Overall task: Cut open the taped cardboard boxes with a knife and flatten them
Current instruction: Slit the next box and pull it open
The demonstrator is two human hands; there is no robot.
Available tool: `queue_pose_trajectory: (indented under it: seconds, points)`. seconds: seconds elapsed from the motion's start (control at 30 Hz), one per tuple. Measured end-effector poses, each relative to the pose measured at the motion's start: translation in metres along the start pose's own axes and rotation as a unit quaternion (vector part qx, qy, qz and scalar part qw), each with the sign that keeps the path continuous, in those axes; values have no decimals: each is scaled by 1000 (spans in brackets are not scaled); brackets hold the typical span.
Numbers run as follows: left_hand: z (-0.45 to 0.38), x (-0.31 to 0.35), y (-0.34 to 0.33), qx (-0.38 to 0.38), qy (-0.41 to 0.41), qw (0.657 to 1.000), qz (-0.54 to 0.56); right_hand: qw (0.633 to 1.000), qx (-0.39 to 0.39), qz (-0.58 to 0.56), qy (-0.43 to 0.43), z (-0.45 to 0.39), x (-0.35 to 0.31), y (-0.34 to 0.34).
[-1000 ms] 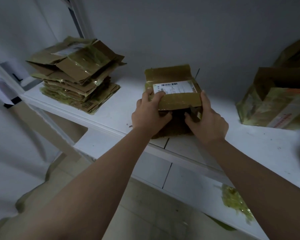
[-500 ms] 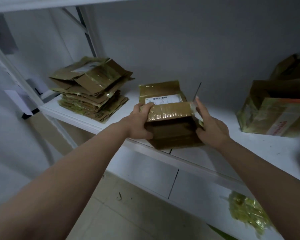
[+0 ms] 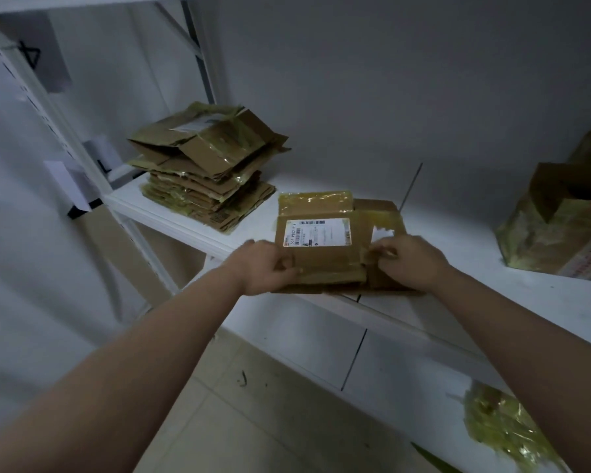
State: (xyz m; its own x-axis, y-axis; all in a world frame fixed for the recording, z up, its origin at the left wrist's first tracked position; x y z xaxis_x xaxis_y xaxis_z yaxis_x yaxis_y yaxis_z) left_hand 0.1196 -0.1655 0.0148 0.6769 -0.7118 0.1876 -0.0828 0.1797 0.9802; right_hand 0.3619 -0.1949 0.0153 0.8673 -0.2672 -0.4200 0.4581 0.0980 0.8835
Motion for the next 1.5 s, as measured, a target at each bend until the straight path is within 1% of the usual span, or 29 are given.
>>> queue_pose_trajectory:
  seconds: [0.07, 0.1, 0.13, 0.2, 0.23, 0.27, 0.33, 0.43, 0.5, 0.63, 0.77, 0.8, 0.87, 0.93, 1.0, 1.07, 1.13, 1.23, 1.4, 1.5]
  points:
    - [-13, 0, 17, 46, 15, 998, -49, 995, 100, -15, -13, -1, -5, 12]
    - [-21, 0, 23, 72, 28, 995, -61, 989, 144, -5, -20, -2, -6, 16]
    - [-30, 2, 28, 93, 43, 992, -68, 983, 181, 15, -28, -4, -8, 18]
    - [-46, 8, 29, 106, 67, 989, -75, 971, 231, 57, -35, -8, -10, 20]
    - [-53, 11, 26, 101, 68, 989, -77, 968, 237, 76, -28, -12, -12, 18]
    - [-59, 13, 21, 94, 62, 991, -77, 969, 226, 96, -18, -17, -13, 14]
    - [-69, 16, 6, 63, 48, 994, -70, 977, 162, 135, -6, -32, -12, 0]
    - [-73, 12, -32, -9, 62, 997, -45, 983, 51, 173, -33, -47, 0, -32]
    - [-71, 10, -54, -23, 76, 995, -56, 981, 25, 188, -36, -49, 7, -49]
    - [-71, 5, -66, 25, 83, 994, -59, 979, 40, 196, -40, -51, 8, -55]
    - [-73, 4, -66, 33, 86, 994, -58, 979, 47, 195, -44, -53, 3, -57]
    - [-73, 5, -65, 36, 88, 994, -55, 978, 57, 194, -44, -51, 3, -58]
    - [-71, 7, -64, 52, 98, 992, -55, 975, 101, 189, -56, -46, 4, -56]
    - [-65, 8, -62, 80, 143, 985, -54, 971, 137, 170, -98, -43, 8, -52]
    - [-56, 10, -63, 106, 216, 970, -39, 969, 136, 143, -149, -41, 14, -51]
    - [-48, 11, -66, 119, 280, 953, -8, 969, 134, 129, -164, -41, 17, -50]
    - [-44, 12, -66, 115, 306, 945, 13, 973, 155, 106, -138, -39, 16, -48]
    - [-43, 12, -65, 120, 297, 947, 26, 972, 202, 67, -98, -34, 16, -43]
    - [-34, 22, -61, 201, 279, 939, 13, 966, 254, 3, -43, -22, 18, -37]
    - [-32, 25, -57, 218, 269, 938, 1, 963, 268, -4, -35, -19, 18, -37]
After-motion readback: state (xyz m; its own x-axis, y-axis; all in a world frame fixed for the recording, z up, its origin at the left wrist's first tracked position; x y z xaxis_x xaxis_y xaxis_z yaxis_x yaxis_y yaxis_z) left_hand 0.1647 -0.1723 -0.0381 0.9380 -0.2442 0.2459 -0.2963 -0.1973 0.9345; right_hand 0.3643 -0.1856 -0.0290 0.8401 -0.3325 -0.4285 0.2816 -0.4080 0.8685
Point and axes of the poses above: each hand's wrist, its own z-axis away from the middle knuckle, its own y-axis out of the back of the hand, x = y × z, the point moved 5 cm from there along -z, towards the middle knuckle, and after that the axes turned 15 degrees about -y, right-handed, at the moved point
